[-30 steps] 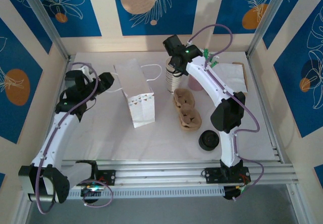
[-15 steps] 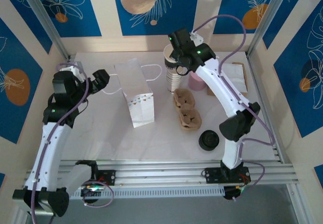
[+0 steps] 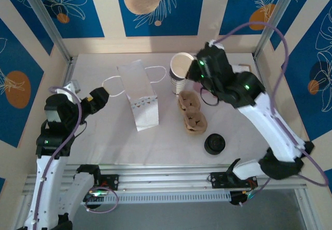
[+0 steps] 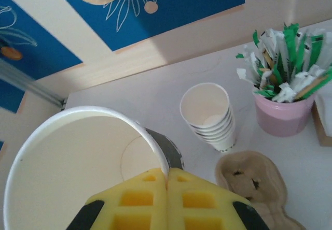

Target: Pack the takeout coffee

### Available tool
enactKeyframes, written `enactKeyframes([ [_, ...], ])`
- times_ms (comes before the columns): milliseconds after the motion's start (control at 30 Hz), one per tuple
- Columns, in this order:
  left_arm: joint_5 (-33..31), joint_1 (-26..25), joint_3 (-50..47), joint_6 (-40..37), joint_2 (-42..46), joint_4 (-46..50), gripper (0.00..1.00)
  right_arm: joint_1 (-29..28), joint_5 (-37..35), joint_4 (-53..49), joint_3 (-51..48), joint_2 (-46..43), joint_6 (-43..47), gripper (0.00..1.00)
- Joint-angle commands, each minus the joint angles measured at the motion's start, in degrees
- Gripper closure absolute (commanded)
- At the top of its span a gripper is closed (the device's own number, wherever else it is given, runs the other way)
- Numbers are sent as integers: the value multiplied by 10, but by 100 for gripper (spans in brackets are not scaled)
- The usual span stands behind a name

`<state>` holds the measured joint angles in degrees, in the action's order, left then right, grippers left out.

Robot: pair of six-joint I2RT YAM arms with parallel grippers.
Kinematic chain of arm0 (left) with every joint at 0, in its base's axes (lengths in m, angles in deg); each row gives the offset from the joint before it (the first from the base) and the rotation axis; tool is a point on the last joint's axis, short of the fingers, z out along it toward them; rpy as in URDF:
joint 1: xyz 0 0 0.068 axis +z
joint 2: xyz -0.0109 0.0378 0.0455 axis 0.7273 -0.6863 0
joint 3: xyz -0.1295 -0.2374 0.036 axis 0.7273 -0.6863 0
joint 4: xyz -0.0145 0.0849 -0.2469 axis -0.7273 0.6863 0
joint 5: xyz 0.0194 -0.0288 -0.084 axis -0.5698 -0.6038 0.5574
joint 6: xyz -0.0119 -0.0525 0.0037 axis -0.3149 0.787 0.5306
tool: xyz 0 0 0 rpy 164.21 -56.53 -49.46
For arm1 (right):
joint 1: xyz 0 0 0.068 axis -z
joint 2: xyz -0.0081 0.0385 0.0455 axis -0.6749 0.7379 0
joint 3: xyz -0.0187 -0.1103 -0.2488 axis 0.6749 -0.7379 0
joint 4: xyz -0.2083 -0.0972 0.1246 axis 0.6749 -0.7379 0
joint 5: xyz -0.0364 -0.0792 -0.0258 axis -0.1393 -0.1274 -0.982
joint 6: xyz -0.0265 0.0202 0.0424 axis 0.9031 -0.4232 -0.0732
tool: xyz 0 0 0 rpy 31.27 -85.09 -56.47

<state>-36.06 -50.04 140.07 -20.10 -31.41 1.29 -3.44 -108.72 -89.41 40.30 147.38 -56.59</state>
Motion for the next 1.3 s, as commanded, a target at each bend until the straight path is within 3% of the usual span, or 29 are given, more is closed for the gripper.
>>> enactKeyframes([
  [0, 36, 6, -33, 32, 18, 52, 7, -23, 27, -25, -53, -58, 50, 100],
  [100, 48, 6, -76, 54, 56, 53, 16, -42, 56, -71, -92, -96, 50, 100],
  [200, 61, 5, -105, 69, 80, 55, 17, -63, 91, -61, -162, -126, 43, 100],
  [367, 93, 5, -168, 93, 117, 24, 13, -120, 139, 66, -302, -144, 65, 100],
  [600, 134, 4, -273, 127, 159, -42, 10, -174, 140, 221, -398, -60, 47, 100],
  [933, 135, 2, -354, 136, 179, -93, 10, -169, 50, 354, -389, 74, 19, 100],
  [1100, 145, 0, -385, 149, 153, -141, 10, -137, 25, 359, -342, 137, 4, 100],
  [1267, 162, -2, -385, 131, 127, -179, 8, -102, 53, 325, -299, 168, -16, 100],
])
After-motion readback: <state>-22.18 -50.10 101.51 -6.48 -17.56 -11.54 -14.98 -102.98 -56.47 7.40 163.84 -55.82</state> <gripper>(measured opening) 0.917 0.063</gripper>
